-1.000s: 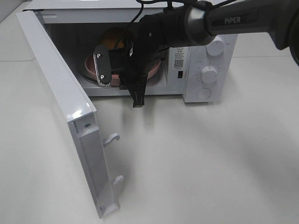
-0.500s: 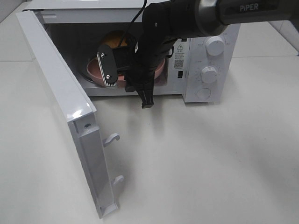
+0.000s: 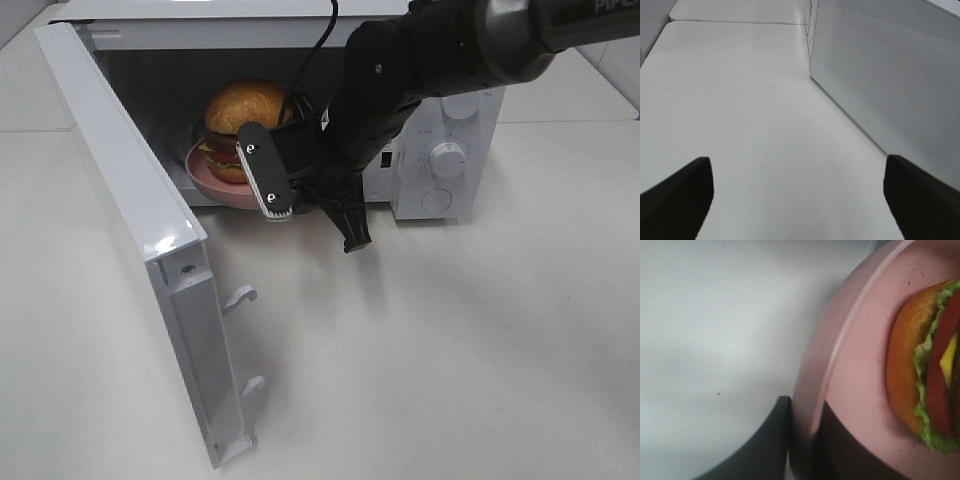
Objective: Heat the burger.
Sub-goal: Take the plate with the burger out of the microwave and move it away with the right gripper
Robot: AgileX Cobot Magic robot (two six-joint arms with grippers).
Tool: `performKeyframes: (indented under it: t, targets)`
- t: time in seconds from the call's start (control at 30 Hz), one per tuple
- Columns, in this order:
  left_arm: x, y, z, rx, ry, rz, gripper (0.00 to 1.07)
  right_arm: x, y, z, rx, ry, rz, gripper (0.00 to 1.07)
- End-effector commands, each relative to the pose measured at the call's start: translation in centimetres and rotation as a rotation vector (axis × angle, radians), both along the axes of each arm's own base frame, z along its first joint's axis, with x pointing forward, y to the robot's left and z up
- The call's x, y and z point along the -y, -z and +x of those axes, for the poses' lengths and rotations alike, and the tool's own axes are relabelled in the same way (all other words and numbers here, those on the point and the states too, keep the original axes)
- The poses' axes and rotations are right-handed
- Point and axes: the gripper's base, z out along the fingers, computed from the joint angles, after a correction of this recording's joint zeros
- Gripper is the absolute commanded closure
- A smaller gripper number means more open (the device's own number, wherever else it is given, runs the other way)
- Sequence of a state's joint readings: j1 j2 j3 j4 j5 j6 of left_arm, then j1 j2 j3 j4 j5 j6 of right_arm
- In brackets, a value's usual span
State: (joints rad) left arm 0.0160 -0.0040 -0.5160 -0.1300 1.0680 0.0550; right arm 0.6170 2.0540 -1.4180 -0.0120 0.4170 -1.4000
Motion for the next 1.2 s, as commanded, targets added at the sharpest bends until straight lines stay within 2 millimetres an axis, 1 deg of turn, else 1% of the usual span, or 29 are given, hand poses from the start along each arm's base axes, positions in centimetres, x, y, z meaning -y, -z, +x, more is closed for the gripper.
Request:
performKeyframes:
  t: [0.03, 0.07, 0.13, 0.27, 0.43, 0.57, 0.6, 0.63, 0.7, 0.73, 0.77, 0.8, 0.83, 0.87, 0.93, 0.97, 1.0, 1.07, 1.1, 1.13, 1.2]
  targets:
    - [0.0, 0.1, -0.2, 0.012, -0.002, -0.001, 0.22, 1.0, -1.6, -0.2, 0.076, 0.003, 0.038, 1.03]
    - [0.0, 0.1, -0.2, 0.012, -0.002, -0.001, 0.22, 1.0, -1.6, -0.2, 0.076, 0.003, 0.038, 1.03]
    - [0.0, 0.1, -0.2, 0.012, -0.002, -0.001, 0.22, 1.6, -2.1, -1.1, 0.119, -0.042, 0.034, 1.03]
    - [0.0, 0.1, -0.2, 0.012, -0.002, -0.001, 0.22, 2.2, -2.2, -1.9, 0.138, -0.071, 0.025, 1.03]
    - [0.0, 0.1, -0.2, 0.012, -0.002, -0.001, 0.22, 3.2, -3.0, -3.4, 0.195, -0.126, 0.016, 1.03]
    - [0.0, 0.1, -0.2, 0.012, -0.002, -0.001, 0.22, 3.7, -3.0, -4.1, 0.204, -0.137, 0.011, 1.03]
    - [0.0, 0.1, -0.2, 0.012, -0.002, -0.001, 0.22, 4.0, -3.2, -4.7, 0.21, -0.155, 0.003, 1.03]
    - [0.0, 0.1, -0.2, 0.012, -0.002, -0.001, 0.22, 4.0, -3.2, -4.7, 0.21, -0.155, 0.003, 1.03]
    - [0.0, 0.1, -0.2, 0.012, -0.002, -0.001, 0.22, 4.4, -3.7, -5.4, 0.218, -0.157, 0.007, 1.03]
    - [0.0, 0.1, -0.2, 0.012, -0.002, -0.001, 0.22, 4.4, -3.7, -5.4, 0.218, -0.157, 0.007, 1.03]
    - [0.0, 0.1, -0.2, 0.012, -0.002, -0.001, 0.22, 4.8, -3.9, -5.9, 0.215, -0.153, 0.011, 1.03]
    - [0.0, 0.1, -0.2, 0.012, -0.002, -0.001, 0.22, 4.8, -3.9, -5.9, 0.215, -0.153, 0.011, 1.03]
    - [0.0, 0.1, -0.2, 0.012, -0.002, -0.001, 0.22, 5.0, -4.2, -6.7, 0.209, -0.153, 0.018, 1.03]
    - [0.0, 0.1, -0.2, 0.012, -0.002, -0.001, 0.22, 5.0, -4.2, -6.7, 0.209, -0.153, 0.018, 1.03]
    - [0.0, 0.1, -0.2, 0.012, -0.002, -0.001, 0.22, 5.2, -4.7, -7.8, 0.206, -0.158, 0.026, 1.03]
    - [0.0, 0.1, -0.2, 0.012, -0.002, -0.001, 0.22, 5.2, -4.7, -7.8, 0.206, -0.158, 0.026, 1.03]
    - [0.0, 0.1, -0.2, 0.012, -0.002, -0.001, 0.22, 5.2, -4.9, -8.7, 0.204, -0.168, 0.033, 1.02]
    - [0.0, 0.1, -0.2, 0.012, -0.002, -0.001, 0.22, 5.4, -5.0, -9.0, 0.205, -0.169, 0.034, 1.02]
    - [0.0, 0.1, -0.2, 0.012, -0.002, -0.001, 0.22, 5.9, -5.1, -9.6, 0.206, -0.169, 0.035, 1.02]
    - [0.0, 0.1, -0.2, 0.012, -0.002, -0.001, 0.22, 5.9, -5.1, -9.6, 0.206, -0.169, 0.035, 1.02]
    - [0.0, 0.1, -0.2, 0.012, -0.002, -0.001, 0.22, 6.6, -5.4, -10.5, 0.204, -0.161, 0.039, 1.02]
